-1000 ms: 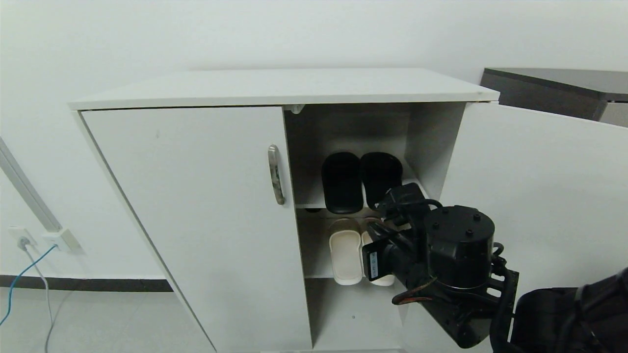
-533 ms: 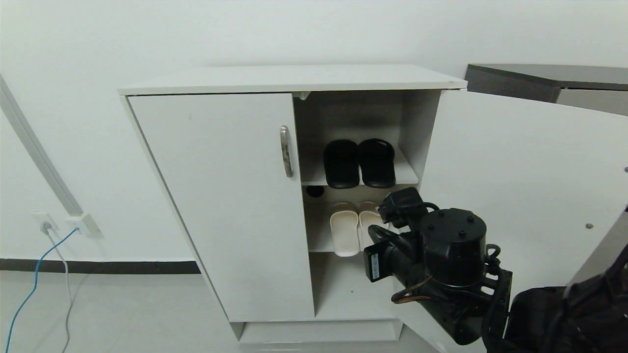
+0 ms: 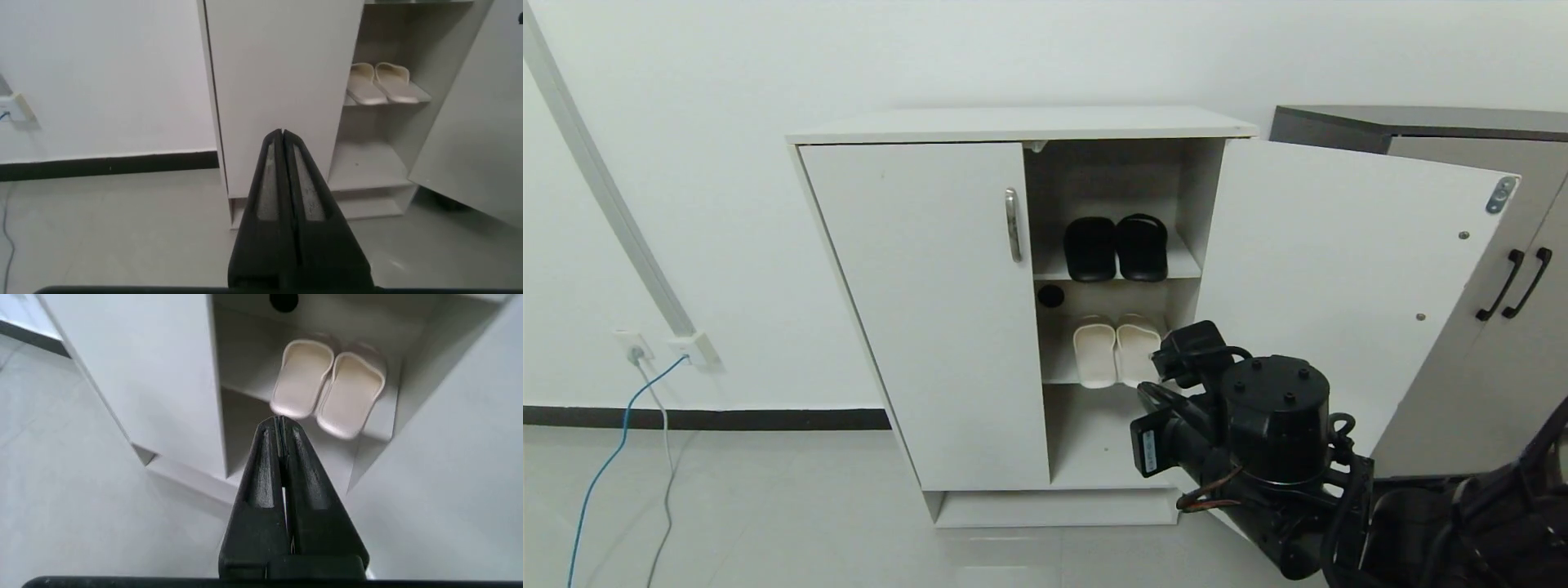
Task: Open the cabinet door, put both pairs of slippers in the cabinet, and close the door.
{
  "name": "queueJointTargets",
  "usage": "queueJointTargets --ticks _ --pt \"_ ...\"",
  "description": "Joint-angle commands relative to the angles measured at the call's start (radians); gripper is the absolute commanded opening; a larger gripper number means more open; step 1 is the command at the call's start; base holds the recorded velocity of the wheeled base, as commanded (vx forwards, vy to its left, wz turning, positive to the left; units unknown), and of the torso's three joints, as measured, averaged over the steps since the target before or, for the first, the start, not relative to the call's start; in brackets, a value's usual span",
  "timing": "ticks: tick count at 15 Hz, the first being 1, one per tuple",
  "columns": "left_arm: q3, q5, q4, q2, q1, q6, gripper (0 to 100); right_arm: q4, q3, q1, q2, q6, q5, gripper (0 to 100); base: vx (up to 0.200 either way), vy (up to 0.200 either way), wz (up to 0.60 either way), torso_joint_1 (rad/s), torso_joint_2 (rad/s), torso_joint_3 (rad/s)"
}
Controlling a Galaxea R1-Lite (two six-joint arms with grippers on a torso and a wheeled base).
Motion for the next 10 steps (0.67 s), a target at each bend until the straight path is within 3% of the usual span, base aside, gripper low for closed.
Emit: queueJointTargets --ticks 1,10 --pt "0.000 0.000 0.000 0.001 0.000 -0.001 0 -0.001 0.001 -0.001 0.007 -0.001 -0.001 0 0.000 0.000 0.00 0.000 0.00 0.000" --pt "0.000 0.000 0.000 0.001 0.000 0.001 0 -0.001 0.003 -0.001 0.013 -0.003 -0.003 0 0.000 0.000 0.00 0.000 0.00 0.000"
